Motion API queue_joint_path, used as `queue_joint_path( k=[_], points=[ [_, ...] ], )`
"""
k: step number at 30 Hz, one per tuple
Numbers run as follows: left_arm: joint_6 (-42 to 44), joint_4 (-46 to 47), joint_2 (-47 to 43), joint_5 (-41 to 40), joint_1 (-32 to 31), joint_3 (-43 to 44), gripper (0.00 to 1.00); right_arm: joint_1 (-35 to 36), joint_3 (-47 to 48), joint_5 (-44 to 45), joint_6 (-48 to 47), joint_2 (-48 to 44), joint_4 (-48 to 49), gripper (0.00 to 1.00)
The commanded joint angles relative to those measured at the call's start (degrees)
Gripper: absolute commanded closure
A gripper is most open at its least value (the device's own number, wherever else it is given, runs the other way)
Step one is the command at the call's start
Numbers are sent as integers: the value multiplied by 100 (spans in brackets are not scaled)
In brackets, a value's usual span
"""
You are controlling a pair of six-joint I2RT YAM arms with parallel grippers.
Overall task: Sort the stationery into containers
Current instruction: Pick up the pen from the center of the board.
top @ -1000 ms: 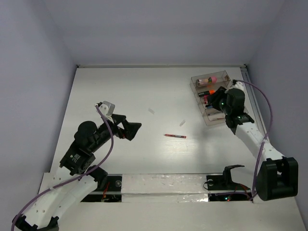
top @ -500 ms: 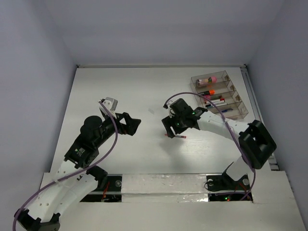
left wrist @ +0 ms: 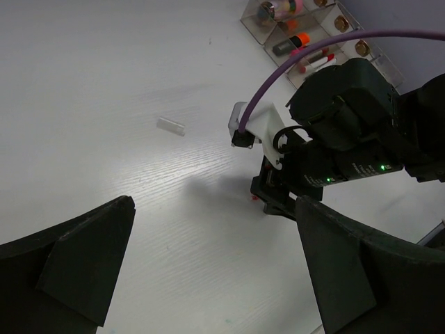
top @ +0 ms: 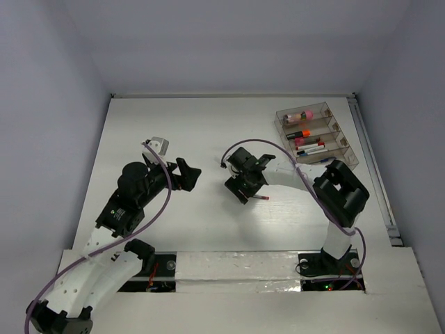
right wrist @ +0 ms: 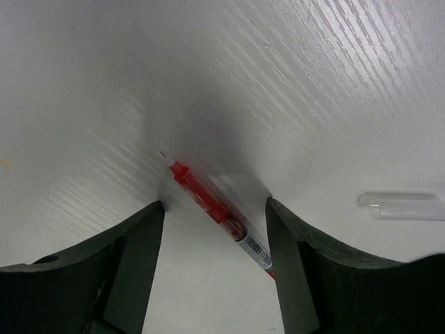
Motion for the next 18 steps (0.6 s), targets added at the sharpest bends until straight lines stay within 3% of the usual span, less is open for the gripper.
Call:
queue_joint_path(
  k=[1,5,6,8,13,18],
  points=[
    [36,346,-9,243,101,237,1,57,175,222,-275,252,65,36],
    [36,363,18,340,215,237,1,57,184,-41,-187,427,74,69],
    [36,363,18,349,216,237,1,57,167,-128,-169,436,83,84],
    [36,363,9,349,216,228,1,57,140,-164,-117,428,126,100],
    [28,372,9,375,216,219,1,57,175,-182,76,174,547,100],
    [19,460,53,621,216,193,1,57,553,64,963,-494,1399,100]
  ],
)
